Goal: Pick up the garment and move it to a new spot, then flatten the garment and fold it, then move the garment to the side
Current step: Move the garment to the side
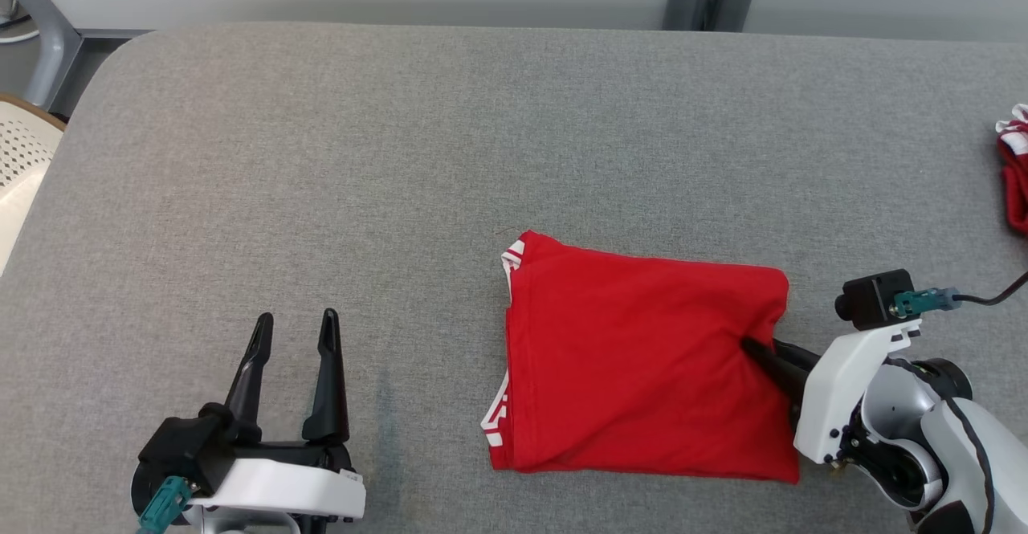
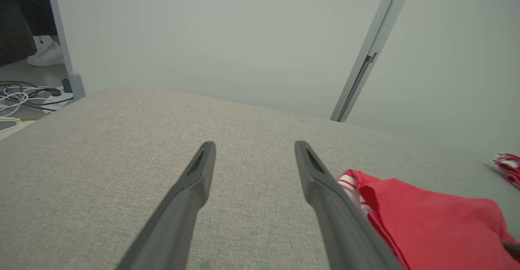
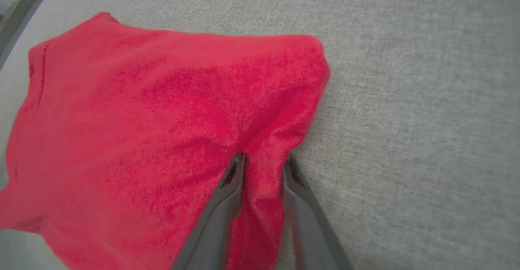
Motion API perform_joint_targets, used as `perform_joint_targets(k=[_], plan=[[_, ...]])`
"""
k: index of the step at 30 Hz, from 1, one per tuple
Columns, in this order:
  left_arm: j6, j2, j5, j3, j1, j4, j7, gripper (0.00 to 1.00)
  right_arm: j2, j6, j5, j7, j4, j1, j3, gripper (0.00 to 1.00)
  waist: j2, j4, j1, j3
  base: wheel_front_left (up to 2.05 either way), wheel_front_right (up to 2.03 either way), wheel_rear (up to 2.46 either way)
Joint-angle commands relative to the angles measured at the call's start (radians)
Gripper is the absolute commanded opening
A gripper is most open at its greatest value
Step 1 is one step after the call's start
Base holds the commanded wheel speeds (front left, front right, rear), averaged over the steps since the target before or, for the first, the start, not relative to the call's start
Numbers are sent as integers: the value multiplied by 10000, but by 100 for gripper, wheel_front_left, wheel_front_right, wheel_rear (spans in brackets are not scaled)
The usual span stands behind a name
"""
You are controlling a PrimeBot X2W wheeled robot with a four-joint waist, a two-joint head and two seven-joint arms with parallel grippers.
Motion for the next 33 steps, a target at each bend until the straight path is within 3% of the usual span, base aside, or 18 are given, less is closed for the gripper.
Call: perform_joint_targets(k=[1,2,6,15,26,33], plan=[[54,29,-40,45,-200,-40,-14,100,-8,1,48,-98,92,-16,145,16,0,-29,0,13,0,0,0],[59,29,-28,50,-206,-54,-14,100,-30,-1,55,-185,87,-97,176,0,0,-60,0,27,0,0,0],[-5,31,96,73,-227,-100,-14,100,-171,-1,13,-551,23,-467,239,0,0,-292,0,114,0,0,0],[-269,30,508,104,-513,-234,-14,100,-614,-1,-438,-1445,187,-1399,-434,0,0,-1689,0,567,0,0,0],[-454,253,943,117,-963,-211,-13,100,-471,-1,-636,-1906,134,-1916,-855,0,0,-3868,0,1315,0,0,0],[-446,412,1077,50,-1091,-186,-14,100,-390,-1,-690,-2194,143,-1944,-910,0,0,-4419,0,1489,0,0,0]])
